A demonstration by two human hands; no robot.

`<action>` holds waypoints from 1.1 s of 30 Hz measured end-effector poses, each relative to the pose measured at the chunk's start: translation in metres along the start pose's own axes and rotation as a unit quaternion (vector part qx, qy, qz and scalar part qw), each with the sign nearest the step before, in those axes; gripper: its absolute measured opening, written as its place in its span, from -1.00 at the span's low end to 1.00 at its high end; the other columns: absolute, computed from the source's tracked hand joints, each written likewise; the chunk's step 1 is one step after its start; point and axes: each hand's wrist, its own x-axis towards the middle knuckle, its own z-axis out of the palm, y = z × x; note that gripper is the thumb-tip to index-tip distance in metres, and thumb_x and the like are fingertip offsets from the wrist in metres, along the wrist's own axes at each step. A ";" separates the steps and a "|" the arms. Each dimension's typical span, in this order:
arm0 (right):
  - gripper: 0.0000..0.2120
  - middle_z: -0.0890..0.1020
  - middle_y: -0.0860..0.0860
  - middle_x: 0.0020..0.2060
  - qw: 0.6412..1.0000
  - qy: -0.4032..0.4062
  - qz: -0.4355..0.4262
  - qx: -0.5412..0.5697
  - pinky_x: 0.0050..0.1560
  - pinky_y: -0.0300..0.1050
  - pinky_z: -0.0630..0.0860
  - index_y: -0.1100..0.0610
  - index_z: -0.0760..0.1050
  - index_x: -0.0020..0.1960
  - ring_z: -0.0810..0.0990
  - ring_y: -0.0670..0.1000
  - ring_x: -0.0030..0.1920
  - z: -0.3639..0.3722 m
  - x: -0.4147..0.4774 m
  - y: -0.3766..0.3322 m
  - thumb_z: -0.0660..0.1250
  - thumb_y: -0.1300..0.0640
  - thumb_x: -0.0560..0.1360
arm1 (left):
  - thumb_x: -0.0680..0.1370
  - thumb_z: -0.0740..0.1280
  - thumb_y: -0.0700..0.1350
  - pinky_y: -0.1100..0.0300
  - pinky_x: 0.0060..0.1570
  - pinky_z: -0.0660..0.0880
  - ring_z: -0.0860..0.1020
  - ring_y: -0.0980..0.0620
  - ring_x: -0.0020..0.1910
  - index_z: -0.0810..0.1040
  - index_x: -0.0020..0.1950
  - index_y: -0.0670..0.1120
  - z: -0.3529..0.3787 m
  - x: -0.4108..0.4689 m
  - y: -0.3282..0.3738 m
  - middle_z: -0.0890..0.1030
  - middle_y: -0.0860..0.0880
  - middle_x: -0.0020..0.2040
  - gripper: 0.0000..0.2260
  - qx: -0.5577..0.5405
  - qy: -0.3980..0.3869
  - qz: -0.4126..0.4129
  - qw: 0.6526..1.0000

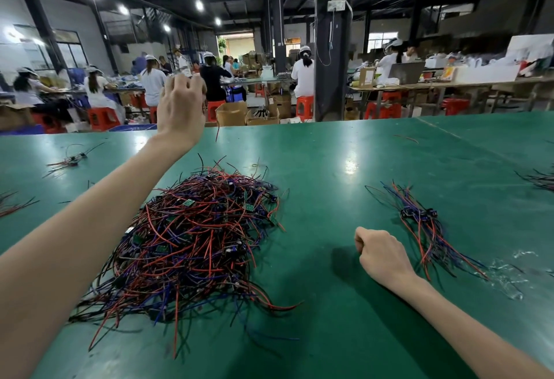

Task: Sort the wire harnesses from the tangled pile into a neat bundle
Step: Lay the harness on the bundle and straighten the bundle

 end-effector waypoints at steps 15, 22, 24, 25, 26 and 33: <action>-0.85 0.51 -0.02 -0.46 0.902 -0.003 0.033 0.430 -0.37 -0.24 0.35 0.12 0.61 -0.12 0.41 -0.06 -0.43 -0.012 -0.004 -0.004 0.27 0.22 0.55 | 0.57 0.32 -0.13 0.38 -0.60 0.30 0.32 0.18 -0.70 0.52 -0.19 -0.18 0.025 -0.139 0.174 0.48 -0.13 -0.32 -0.82 -0.599 -0.310 -0.393 0.625; -0.83 0.59 0.08 -0.38 0.788 -0.052 0.104 0.605 -0.41 -0.28 0.39 0.26 0.61 -0.17 0.44 -0.08 -0.47 -0.011 -0.005 -0.015 0.31 0.21 0.53 | 0.53 0.38 -0.19 0.29 -0.58 0.40 0.41 0.14 -0.60 0.50 -0.04 -0.23 0.043 -0.208 0.196 0.57 -0.15 -0.19 -0.88 -0.633 -0.348 -0.419 0.550; -0.85 0.56 0.05 -0.43 0.783 -0.051 0.121 0.608 -0.45 -0.31 0.39 0.26 0.59 -0.21 0.43 -0.10 -0.49 -0.010 -0.006 -0.015 0.34 0.23 0.50 | 0.52 0.38 -0.21 0.29 -0.58 0.40 0.42 0.14 -0.59 0.50 -0.05 -0.21 0.039 -0.212 0.194 0.54 -0.15 -0.22 -0.91 -0.646 -0.349 -0.411 0.541; -0.86 0.55 0.03 -0.44 0.783 -0.052 0.128 0.607 -0.46 -0.32 0.39 0.25 0.58 -0.23 0.44 -0.11 -0.50 -0.011 -0.006 -0.015 0.36 0.23 0.49 | 0.52 0.38 -0.22 0.30 -0.58 0.39 0.43 0.14 -0.58 0.51 -0.05 -0.21 0.037 -0.213 0.193 0.53 -0.14 -0.24 -0.92 -0.651 -0.352 -0.405 0.537; -0.87 0.56 0.02 -0.45 0.783 -0.054 0.132 0.605 -0.45 -0.33 0.41 0.25 0.57 -0.23 0.45 -0.12 -0.49 -0.012 -0.006 -0.015 0.37 0.23 0.47 | 0.52 0.37 -0.23 0.30 -0.59 0.39 0.44 0.14 -0.57 0.52 -0.04 -0.21 0.035 -0.213 0.191 0.52 -0.13 -0.25 -0.92 -0.657 -0.355 -0.398 0.533; -0.91 0.57 0.02 -0.46 0.777 -0.032 0.142 0.613 -0.44 -0.32 0.47 0.30 0.59 -0.19 0.48 -0.15 -0.49 -0.017 -0.008 -0.012 0.39 0.26 0.44 | 0.56 0.27 -0.35 0.24 -0.47 0.54 0.54 0.10 -0.48 0.52 0.10 -0.27 0.024 -0.214 0.191 0.53 -0.11 -0.24 -0.86 -0.680 -0.402 -0.383 0.480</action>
